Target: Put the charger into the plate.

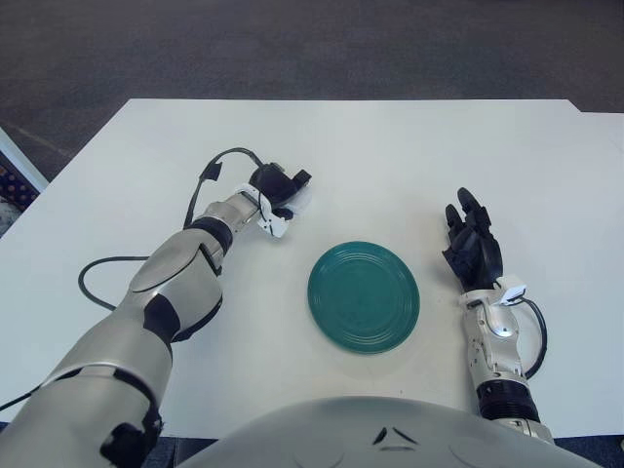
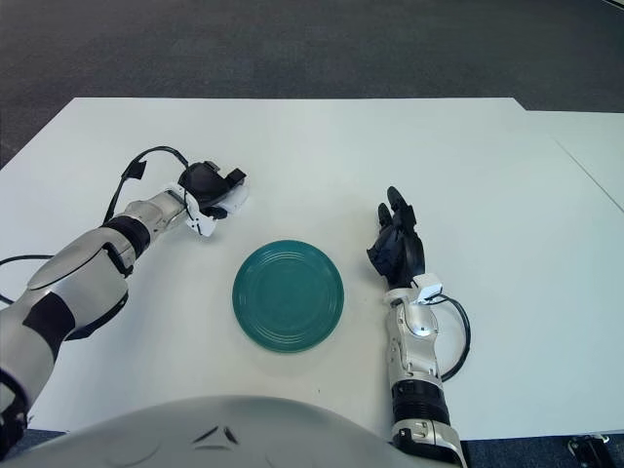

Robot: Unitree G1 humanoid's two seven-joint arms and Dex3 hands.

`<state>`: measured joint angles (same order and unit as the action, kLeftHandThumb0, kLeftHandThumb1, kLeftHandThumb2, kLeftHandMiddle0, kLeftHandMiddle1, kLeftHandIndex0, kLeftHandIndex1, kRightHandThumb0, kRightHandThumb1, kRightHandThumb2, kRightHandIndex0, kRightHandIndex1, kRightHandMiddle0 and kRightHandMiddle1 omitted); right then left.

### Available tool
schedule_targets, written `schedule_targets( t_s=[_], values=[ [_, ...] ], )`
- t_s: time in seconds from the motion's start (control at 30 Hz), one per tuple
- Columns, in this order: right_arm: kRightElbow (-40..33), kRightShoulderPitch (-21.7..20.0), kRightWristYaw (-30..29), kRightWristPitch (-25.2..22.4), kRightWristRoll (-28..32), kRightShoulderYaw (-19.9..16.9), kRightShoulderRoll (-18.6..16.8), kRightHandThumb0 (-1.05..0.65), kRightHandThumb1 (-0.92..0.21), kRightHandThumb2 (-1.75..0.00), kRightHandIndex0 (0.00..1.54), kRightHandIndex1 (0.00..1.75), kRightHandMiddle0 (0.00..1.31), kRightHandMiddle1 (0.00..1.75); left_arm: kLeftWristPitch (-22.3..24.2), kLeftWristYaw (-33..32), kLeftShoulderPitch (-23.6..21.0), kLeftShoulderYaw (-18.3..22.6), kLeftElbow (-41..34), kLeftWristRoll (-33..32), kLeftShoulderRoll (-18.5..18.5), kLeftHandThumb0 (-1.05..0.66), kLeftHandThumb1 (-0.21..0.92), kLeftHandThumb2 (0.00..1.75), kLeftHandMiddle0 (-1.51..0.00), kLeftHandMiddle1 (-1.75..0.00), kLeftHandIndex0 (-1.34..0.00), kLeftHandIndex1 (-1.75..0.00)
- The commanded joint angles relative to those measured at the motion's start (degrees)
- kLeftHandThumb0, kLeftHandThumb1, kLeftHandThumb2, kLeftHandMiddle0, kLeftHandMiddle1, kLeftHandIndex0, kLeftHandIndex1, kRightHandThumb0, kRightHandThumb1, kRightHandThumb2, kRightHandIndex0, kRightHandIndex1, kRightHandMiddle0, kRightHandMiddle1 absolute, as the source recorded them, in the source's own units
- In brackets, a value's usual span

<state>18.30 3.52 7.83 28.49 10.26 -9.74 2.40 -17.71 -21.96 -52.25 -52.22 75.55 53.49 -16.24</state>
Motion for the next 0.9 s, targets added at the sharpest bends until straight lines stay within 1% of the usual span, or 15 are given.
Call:
schedule_targets(
  t_s=[0.0, 0.1, 0.23, 0.3, 0.33, 0.4, 0.5, 0.57, 0.63, 0.7, 0.77, 0.87],
  values=[
    [1.9, 2.2, -0.3, -1.9, 0.0, -0.7, 0.2, -0.96, -0.92, -1.01, 0.13, 0.01, 0.00, 0.33, -2.6, 6.2, 2.9, 1.3, 0.9, -1.1, -0.8, -0.43, 0.41, 1.19, -0.94, -1.75, -0.53, -1.75],
    [2.0, 2.2, -0.3, -1.8, 0.0, -0.7, 0.2, -0.96, -0.92, -1.01, 0.13, 0.01, 0.00, 0.33, -3.9, 7.2, 1.9, 4.1, -0.1, -3.8, -1.3, -0.44, 0.41, 1.19, -1.00, -1.75, -0.53, -1.75],
    [1.8, 2.3, -0.3, -1.8, 0.0, -0.7, 0.2, -0.96, -0.92, -1.00, 0.13, 0.01, 0.00, 0.34, -6.2, 6.7, 0.5, 8.1, -2.4, -7.1, -2.4, -0.44, 0.40, 1.20, -1.04, -1.75, -0.53, -1.75],
    [1.7, 2.6, -0.3, -2.0, 0.1, -0.6, 0.0, -0.96, -0.92, -1.00, 0.13, 0.00, 0.00, 0.35, -10.2, 9.8, -0.6, 14.9, -12.1, -13.7, -5.1, -0.43, 0.41, 1.20, -1.06, -1.75, -0.53, -1.75],
    [1.6, 2.6, -0.2, -2.1, 0.1, -0.5, 0.0, -0.96, -0.92, -1.00, 0.13, 0.00, 0.00, 0.36, -11.2, 11.1, -0.5, 17.1, -16.2, -15.7, -6.2, -0.43, 0.41, 1.19, -1.06, -1.75, -0.53, -1.75],
    [1.5, 2.9, -0.2, -2.1, 0.1, -0.5, -0.1, -0.96, -0.92, -1.00, 0.13, 0.00, 0.00, 0.37, -11.7, 12.5, 0.5, 19.1, -21.0, -17.0, -7.3, -0.43, 0.41, 1.19, -1.06, -1.75, -0.53, -1.75],
    [1.9, 2.7, -0.5, -1.7, -0.2, -0.5, 0.0, -0.96, -0.92, -1.01, 0.13, 0.00, 0.00, 0.38, -10.2, 16.9, 4.2, 22.7, -34.0, -19.7, -9.6, -0.43, 0.41, 1.19, -1.06, -1.75, -0.53, -1.75],
    [2.0, 2.7, -0.4, -1.2, -0.4, -0.4, 0.0, -0.96, -0.92, -1.01, 0.13, 0.00, 0.00, 0.37, -9.0, 18.9, 6.7, 24.3, -40.1, -20.8, -10.5, -0.43, 0.41, 1.19, -1.06, -1.75, -0.53, -1.75],
    [2.1, 2.7, -0.3, -0.9, -0.4, -0.4, 0.0, -0.97, -0.92, -1.01, 0.12, 0.00, 0.00, 0.36, -7.9, 20.1, 8.3, 25.2, -43.8, -21.2, -10.9, -0.43, 0.41, 1.19, -1.06, -1.75, -0.53, -1.75],
    [1.6, 2.8, -0.5, -1.9, -0.9, -0.1, 0.2, -0.97, -0.92, -1.01, 0.11, 0.00, 0.00, 0.35, -6.1, 22.4, 11.1, 26.2, -51.5, -21.8, -11.4, -0.43, 0.41, 1.19, -1.06, -1.75, -0.53, -1.75],
    [1.2, 2.9, -0.9, -2.7, -1.1, 0.0, 0.2, -0.97, -0.92, -1.01, 0.11, 0.00, 0.00, 0.34, -5.1, 23.8, 12.9, 26.5, -56.3, -21.7, -11.5, -0.43, 0.41, 1.20, -1.06, -1.75, -0.53, -1.75],
    [0.9, 3.0, -1.2, -3.0, -1.1, 0.1, -0.1, -0.96, -0.92, -1.01, 0.11, 0.00, 0.00, 0.33, -4.1, 25.1, 14.6, 26.7, -60.0, -21.1, -11.2, -0.44, 0.40, 1.21, -1.07, -1.75, -0.54, -1.75]
  ],
)
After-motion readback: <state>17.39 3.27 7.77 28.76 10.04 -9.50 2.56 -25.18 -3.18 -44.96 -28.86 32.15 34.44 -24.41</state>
